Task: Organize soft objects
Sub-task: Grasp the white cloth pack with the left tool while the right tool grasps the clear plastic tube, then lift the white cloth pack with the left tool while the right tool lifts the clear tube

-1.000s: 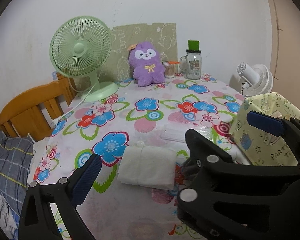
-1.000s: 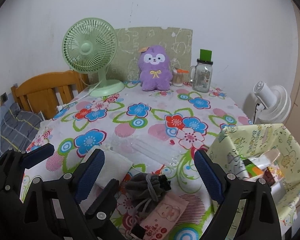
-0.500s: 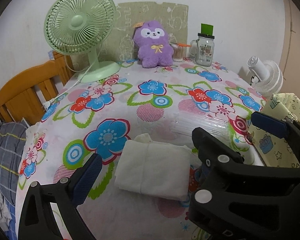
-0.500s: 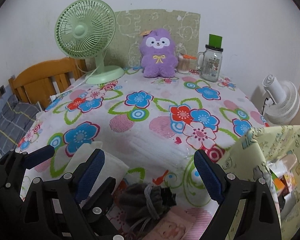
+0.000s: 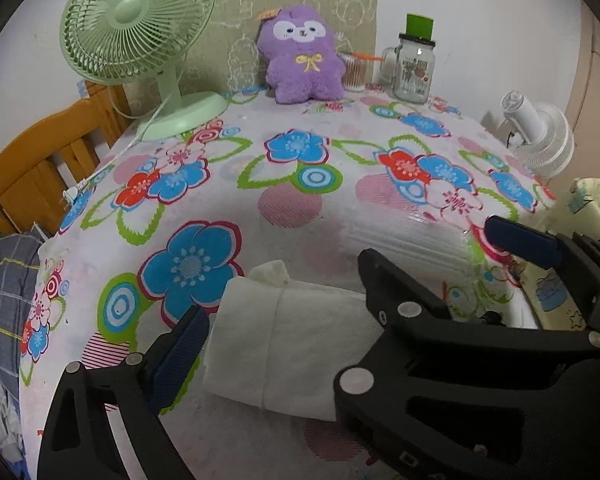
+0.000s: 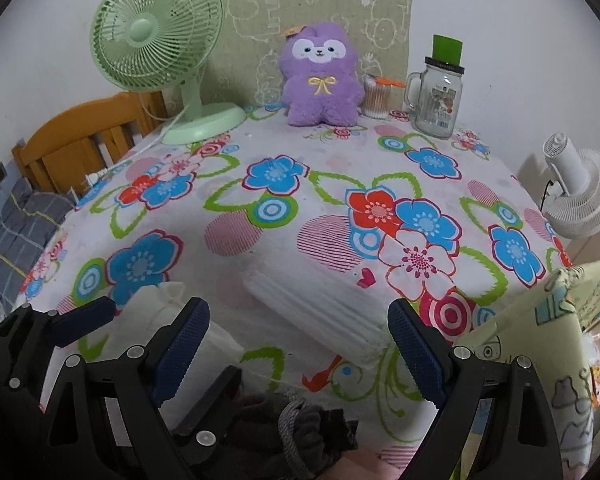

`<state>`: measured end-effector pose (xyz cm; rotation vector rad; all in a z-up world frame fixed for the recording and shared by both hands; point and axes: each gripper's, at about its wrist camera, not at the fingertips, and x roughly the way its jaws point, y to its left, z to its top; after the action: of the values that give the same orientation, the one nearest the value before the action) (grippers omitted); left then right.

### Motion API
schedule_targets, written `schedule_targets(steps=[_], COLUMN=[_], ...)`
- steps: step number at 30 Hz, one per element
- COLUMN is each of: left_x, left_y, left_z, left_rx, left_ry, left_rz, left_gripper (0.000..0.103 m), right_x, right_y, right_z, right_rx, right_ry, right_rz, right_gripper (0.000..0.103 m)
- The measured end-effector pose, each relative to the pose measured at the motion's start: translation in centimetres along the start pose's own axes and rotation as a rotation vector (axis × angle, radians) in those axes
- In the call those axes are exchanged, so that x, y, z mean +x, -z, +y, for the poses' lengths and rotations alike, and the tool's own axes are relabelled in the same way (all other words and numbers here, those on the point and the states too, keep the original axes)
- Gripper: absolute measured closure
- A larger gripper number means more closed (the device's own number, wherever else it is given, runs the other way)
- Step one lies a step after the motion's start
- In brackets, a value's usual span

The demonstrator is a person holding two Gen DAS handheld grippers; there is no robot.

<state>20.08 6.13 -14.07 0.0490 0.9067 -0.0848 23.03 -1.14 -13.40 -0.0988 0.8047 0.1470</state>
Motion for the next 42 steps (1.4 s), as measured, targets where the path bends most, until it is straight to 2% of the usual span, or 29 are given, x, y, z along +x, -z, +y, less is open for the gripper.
schedule_targets(steps=[6, 13, 22, 23, 25, 27, 28, 31, 37, 42], left_x=[1.0, 2.1, 2.5, 2.5, 2.5, 2.4, 2.4, 2.3, 1.8, 1.3], left_y=[0.0, -0.1, -0.3, -0.3, -0.3, -0.3, -0.3, -0.2, -0.1, 0.2], left_z=[-0.1, -0.1, 0.1, 0.1, 0.1, 0.1, 0.0, -0.1, -0.3, -0.5], left_rx=[-0.001, -0.011, -0.022, -0.022, -0.016, -0.010, -0.006, 0.005, 0.025, 0.038], left_ry=[-0.014, -0.020, -0.013, -0.012, -0.013, -0.016, -0.018, -0.025, -0.030, -0.031], left_rz=[0.031, 0.055, 0.044, 0.044, 0.042, 0.038, 0.036, 0.031, 0.022, 0.009], left_gripper=[0.009, 0.014, 0.018, 0.018, 0.018, 0.020, 0.020, 0.023, 0.033, 0.040], right_x=[1.3, 2.8, 4.1, 4.2, 4.2, 4.0, 3.9, 3.8, 3.2, 2.6], right_y=[-0.2, -0.3, -0.3, -0.3, -0.3, -0.2, -0.2, -0.2, 0.1, 0.3], right_z=[-0.1, -0.5, -0.9, -1.0, -0.9, -0.9, -1.0, -1.1, -1.1, -1.0], right_rx=[-0.016, -0.020, 0.010, 0.015, 0.009, 0.002, 0.000, -0.002, 0.005, 0.005], right_ry=[0.020, 0.025, 0.000, -0.003, 0.009, 0.021, 0.024, 0.031, 0.014, 0.013], right_rz=[0.017, 0.045, 0.091, 0.093, 0.091, 0.083, 0.079, 0.073, 0.068, 0.060], right_gripper=[0.010, 0.010, 0.011, 0.013, 0.033, 0.043, 0.054, 0.076, 0.088, 0.091])
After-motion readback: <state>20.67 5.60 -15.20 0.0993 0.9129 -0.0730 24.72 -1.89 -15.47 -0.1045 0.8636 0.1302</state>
